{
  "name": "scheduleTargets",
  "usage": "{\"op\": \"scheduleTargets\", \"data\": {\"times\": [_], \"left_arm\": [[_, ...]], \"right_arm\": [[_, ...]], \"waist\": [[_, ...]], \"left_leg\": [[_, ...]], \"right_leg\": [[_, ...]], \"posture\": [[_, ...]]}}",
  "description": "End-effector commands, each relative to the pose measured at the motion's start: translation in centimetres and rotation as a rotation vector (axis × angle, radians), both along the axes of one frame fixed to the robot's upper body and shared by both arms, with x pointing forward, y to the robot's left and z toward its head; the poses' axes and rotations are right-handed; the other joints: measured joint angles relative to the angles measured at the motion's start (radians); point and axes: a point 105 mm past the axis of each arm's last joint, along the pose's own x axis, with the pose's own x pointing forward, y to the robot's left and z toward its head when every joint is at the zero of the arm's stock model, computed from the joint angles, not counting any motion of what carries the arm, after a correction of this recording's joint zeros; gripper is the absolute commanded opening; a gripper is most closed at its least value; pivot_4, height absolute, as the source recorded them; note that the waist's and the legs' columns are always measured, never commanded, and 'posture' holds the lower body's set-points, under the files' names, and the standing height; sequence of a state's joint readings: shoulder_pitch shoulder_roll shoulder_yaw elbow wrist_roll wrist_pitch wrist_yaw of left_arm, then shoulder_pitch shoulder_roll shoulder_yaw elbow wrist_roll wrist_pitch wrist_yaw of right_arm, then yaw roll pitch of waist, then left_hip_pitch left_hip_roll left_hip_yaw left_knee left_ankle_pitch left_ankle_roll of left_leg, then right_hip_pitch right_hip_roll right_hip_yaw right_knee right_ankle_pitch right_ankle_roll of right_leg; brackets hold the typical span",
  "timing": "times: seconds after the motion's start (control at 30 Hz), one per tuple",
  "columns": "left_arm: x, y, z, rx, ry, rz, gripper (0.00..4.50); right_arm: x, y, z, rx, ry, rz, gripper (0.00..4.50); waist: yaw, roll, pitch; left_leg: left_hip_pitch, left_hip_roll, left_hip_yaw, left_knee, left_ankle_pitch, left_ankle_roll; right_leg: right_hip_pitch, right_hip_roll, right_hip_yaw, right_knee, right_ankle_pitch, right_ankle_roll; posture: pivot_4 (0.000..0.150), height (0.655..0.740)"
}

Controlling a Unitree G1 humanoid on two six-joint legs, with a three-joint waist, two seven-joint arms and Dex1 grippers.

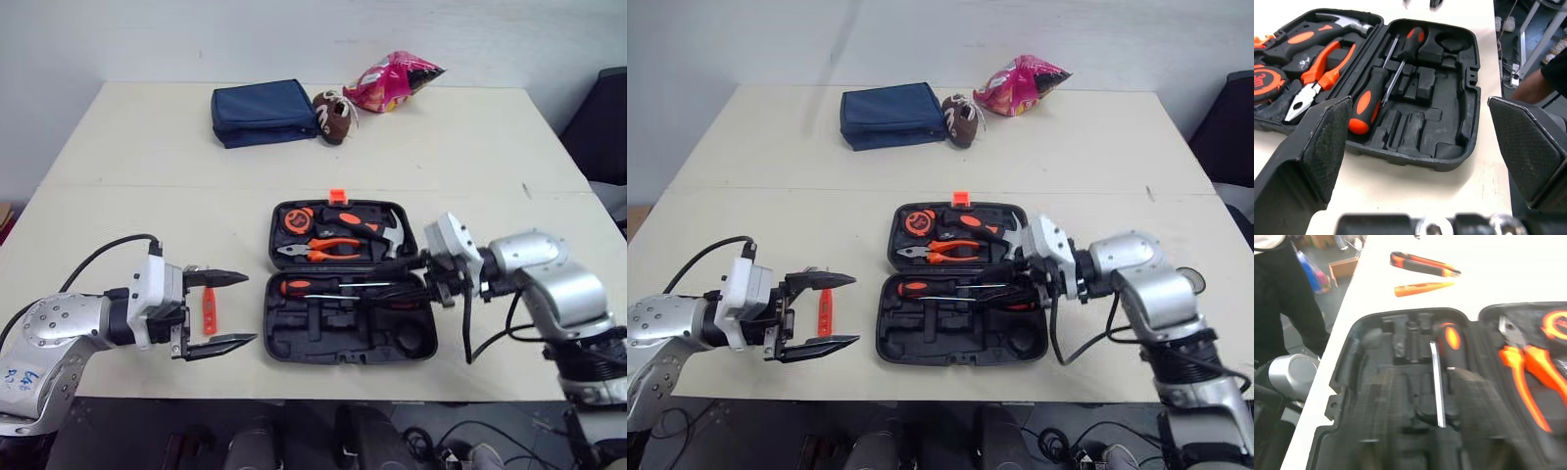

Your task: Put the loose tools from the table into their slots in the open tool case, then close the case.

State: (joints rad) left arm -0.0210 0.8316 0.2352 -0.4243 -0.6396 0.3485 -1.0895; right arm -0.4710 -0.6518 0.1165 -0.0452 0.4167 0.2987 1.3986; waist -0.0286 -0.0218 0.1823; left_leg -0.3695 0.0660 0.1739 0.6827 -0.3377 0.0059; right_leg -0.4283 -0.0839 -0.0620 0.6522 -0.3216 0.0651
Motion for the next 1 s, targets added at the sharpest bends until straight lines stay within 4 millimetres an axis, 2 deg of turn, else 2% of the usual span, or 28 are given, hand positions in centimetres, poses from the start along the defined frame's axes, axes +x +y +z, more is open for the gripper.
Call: {"op": "scheduleTargets", "data": {"times": [0.03, 0.2, 0.47, 0.63, 0.73, 0.9, 1.0], "left_arm": [[0.0, -0.4, 0.4, -0.003, -0.025, -0.017, 4.5], [-0.1, -0.6, 0.4, -0.001, -0.026, -0.021, 4.5], [-0.4, -0.6, 0.2, -0.005, -0.024, -0.014, 4.5], [-0.4, -0.7, 0.1, -0.01, -0.024, -0.007, 4.5], [-0.4, -0.8, 0.2, -0.012, -0.027, -0.005, 4.5], [-0.3, -0.9, 0.3, -0.014, -0.034, 0.003, 4.5], [-0.2, -0.9, 0.3, -0.006, -0.04, 0.015, 4.5]], "right_arm": [[0.6, 0.1, -0.2, 0.0, -0.062, -0.017, 0.01], [1.3, -0.2, -2.3, -0.043, -0.048, -0.041, 0.01], [2.0, -0.6, -3.7, -0.081, 0.002, -0.094, 0.01], [2.2, 0.0, -4.5, -0.096, 0.055, -0.142, 0.01], [2.3, -0.5, -6.0, -0.163, 0.113, -0.191, 0.01], [2.2, -0.9, -8.0, -0.276, 0.115, -0.211, 0.01], [2.1, -0.5, -8.0, -0.289, 0.081, -0.201, 0.01]], "waist": [[-0.002, 0.001, 0.0], [-0.002, 0.0, 0.0], [-0.001, 0.0, 0.0], [-0.003, 0.0, 0.0], [-0.003, -0.001, 0.0], [-0.003, -0.004, -0.004], [-0.005, -0.007, -0.006]], "left_leg": [[0.0, 0.0, 0.0, 0.0, 0.0, 0.0], [0.0, 0.001, 0.0, 0.0, 0.0, 0.0], [0.001, 0.001, 0.0, 0.0, 0.0, 0.0], [0.002, 0.001, 0.0, 0.0, 0.0, 0.0], [0.002, 0.001, 0.0, 0.0, 0.0, -0.001], [0.004, 0.001, 0.0, 0.0, 0.0, -0.001], [0.011, 0.002, 0.0, -0.001, -0.001, -0.002]], "right_leg": [[0.0, 0.0, 0.0, 0.001, 0.0, 0.0], [0.0, 0.001, 0.0, 0.001, 0.0, 0.0], [0.0, 0.0, 0.001, 0.001, 0.0, 0.0], [0.0, 0.0, 0.001, 0.001, 0.0, 0.0], [0.001, 0.0, 0.001, 0.001, 0.0, 0.0], [0.003, 0.0, 0.001, 0.002, 0.0, 0.0], [0.008, 0.0, 0.001, 0.001, -0.001, -0.001]], "posture": [[0.15, 0.74], [0.15, 0.74], [0.15, 0.74], [0.15, 0.74], [0.15, 0.74], [0.15, 0.74], [0.15, 0.74]]}}
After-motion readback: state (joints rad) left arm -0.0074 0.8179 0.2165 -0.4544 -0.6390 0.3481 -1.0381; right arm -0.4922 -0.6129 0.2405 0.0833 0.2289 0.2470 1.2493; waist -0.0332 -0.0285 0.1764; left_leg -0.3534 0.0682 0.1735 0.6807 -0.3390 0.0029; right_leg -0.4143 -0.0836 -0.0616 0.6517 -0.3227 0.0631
